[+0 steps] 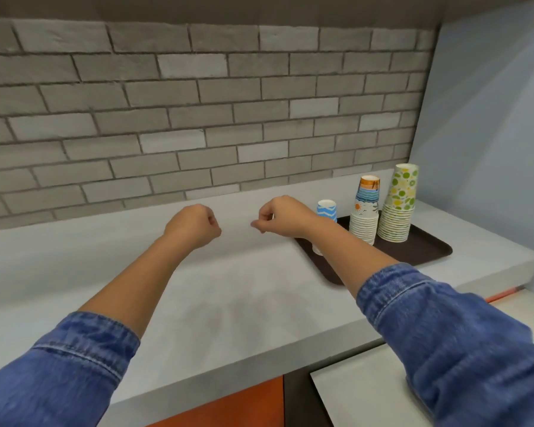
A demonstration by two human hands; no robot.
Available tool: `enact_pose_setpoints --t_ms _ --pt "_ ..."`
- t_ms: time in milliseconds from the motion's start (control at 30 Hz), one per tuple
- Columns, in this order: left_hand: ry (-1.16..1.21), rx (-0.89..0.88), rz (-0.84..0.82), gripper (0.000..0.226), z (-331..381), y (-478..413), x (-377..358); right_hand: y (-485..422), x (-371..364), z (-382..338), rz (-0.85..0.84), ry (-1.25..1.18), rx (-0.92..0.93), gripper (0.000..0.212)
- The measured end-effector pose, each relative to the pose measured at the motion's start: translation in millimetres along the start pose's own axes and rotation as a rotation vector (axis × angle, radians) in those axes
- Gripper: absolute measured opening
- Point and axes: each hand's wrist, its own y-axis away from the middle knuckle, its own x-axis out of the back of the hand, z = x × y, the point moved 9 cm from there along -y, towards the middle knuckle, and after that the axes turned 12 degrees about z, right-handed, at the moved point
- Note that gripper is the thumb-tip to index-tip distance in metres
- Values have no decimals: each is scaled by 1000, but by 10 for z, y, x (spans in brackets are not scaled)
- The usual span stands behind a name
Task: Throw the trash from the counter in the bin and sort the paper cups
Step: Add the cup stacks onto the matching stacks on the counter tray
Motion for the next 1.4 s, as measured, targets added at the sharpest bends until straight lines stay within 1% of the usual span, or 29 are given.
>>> enact_pose_setpoints --t_ms 100,200,433,533,600,667,700,767,833,933,1000,1067,1133,1200,1267,1400 --pt "11 -34 41 11 351 -11 -9 55 258 211 22 18 -4 32" --pt "34 -88 75 11 767 -79 -120 82 529 603 56 37 -34 34" --pt "181 -196 143 6 1927 -506 -639 35 1166 1840 164 167 -147 34" --pt "290 -213 147 8 2395 -734 -983 -53 1441 2389 259 230 -203 33" --pt "338 -222 139 20 2652 -877 -1254 -110 1595 2737 348 257 -249 26" --pt "336 -258 133 39 2899 -1018 -1534 -134 1732 3100 471 267 -314 23" --pt "329 -275 131 49 3011 -1086 -1670 -130 1782 3284 531 257 -358 26" --pt "337 -284 107 67 3197 -1228 -1928 -116 1820 3633 609 230 -448 40" --pt "345 -263 65 80 3324 -1358 -2170 -112 1769 3930 617 212 -530 58" --pt "307 -250 -25 93 3425 -1485 -2518 -107 1615 4259 581 171 -634 81" --pt "326 -269 -88 96 3470 -1513 -2697 -107 1495 4407 558 130 -666 94" --pt "387 -287 -107 94 3493 -1534 -2777 -112 1384 4508 543 82 -677 103" --pt "453 -289 -103 89 3490 -1561 -2798 -120 1296 4572 556 32 -674 106" --pt "492 -282 -107 85 3481 -1570 -2814 -126 1250 4622 592 -5 -671 104" --pt "491 -291 -105 82 3479 -1556 -2825 -133 1229 4668 621 -34 -672 98" --pt "478 -311 -85 79 3483 -1511 -2802 -133 1224 4743 620 -61 -673 92"
